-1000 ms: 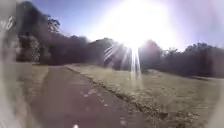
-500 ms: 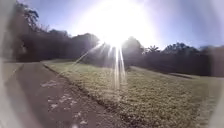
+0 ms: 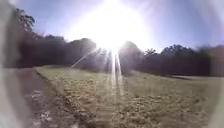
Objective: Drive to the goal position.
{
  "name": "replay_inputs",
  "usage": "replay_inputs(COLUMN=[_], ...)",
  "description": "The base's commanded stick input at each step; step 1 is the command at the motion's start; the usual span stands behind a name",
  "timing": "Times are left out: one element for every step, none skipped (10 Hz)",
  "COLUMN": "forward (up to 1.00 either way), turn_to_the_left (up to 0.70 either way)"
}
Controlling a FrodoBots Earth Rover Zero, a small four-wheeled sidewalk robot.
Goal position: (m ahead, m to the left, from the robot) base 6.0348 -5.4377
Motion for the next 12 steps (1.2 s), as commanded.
replay_inputs(forward=[1.0,1.0,1.0,1.0,1.0,1.0,1.0,1.0,1.0,1.0,1.0,1.0], turn_to_the_left=[0.0,0.0,0.0,0.0,0.0,-0.01,-0.02,-0.4,-0.4,-0.4,-0.4,-0.33])
